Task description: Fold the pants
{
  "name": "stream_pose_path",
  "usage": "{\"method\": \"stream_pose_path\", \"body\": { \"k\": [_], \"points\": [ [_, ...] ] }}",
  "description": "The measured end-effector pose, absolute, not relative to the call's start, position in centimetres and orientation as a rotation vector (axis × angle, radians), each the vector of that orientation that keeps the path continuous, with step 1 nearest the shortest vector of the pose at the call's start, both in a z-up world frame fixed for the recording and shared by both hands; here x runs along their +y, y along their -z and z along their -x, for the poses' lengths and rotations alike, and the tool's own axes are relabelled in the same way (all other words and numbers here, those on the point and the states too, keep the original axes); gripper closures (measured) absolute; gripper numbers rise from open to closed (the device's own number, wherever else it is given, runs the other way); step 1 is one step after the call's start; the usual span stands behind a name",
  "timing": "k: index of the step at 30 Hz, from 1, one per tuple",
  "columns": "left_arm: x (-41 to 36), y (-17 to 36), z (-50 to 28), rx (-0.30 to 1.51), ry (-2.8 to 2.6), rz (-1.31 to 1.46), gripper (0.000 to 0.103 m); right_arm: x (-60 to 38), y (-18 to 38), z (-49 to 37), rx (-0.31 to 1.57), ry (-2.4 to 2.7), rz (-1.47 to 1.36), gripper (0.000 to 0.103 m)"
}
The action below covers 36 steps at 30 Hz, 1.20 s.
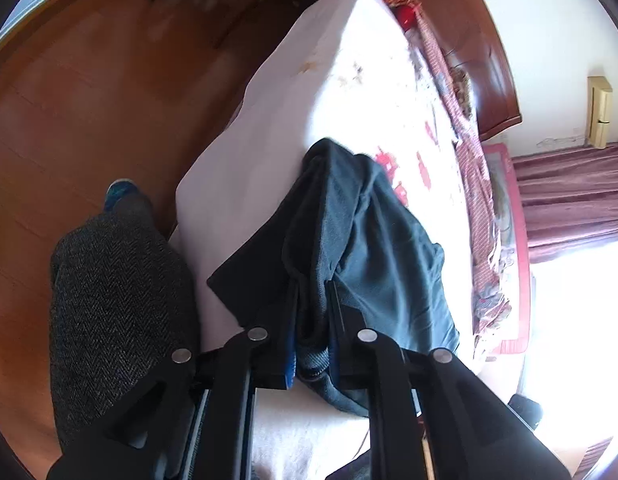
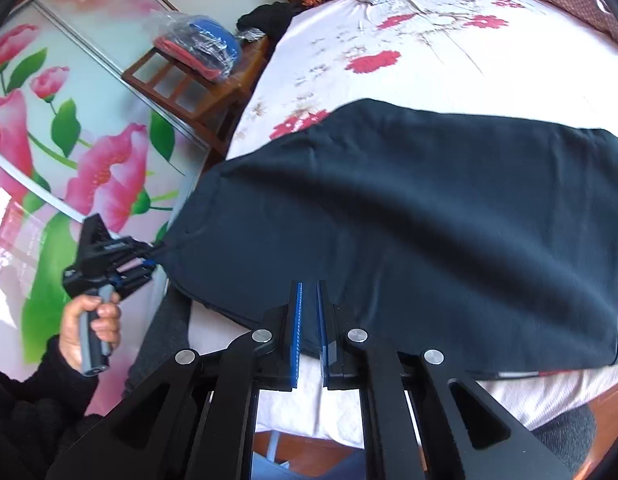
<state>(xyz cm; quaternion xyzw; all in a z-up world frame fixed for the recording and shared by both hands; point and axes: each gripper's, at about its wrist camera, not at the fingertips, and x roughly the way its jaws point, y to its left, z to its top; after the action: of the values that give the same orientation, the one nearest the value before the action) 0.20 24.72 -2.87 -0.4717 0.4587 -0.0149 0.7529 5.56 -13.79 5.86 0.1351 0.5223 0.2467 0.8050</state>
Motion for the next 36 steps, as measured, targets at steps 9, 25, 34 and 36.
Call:
{"method": "stream_pose_path", "body": {
  "k": [9,25,34,36],
  "points": [
    [26.2,3.6,-1.6,0.917,0.019,1.093,0.094,-8.0,-4.5,-2.7,1.057,-0.606,0.063,0.097],
    [27.3,2.1,-1.0,0.978,-0.093,0.921,0.068,-13.9,-1.6,-10.8,0.938,-0.288,-0.346,0.071],
    [25.3,-8.2,0.6,0.727,-0.168,0.554,0.016,-3.5,-1.4,-9.4,0.791,-0.285,0.22,0.066],
    [21.0,-9.8,-1.4,0.701,-0.035,0.415,0.009,-1.6,-1.1,-10.5,0.799,-0.343,0.222,0.058]
  ]
}}
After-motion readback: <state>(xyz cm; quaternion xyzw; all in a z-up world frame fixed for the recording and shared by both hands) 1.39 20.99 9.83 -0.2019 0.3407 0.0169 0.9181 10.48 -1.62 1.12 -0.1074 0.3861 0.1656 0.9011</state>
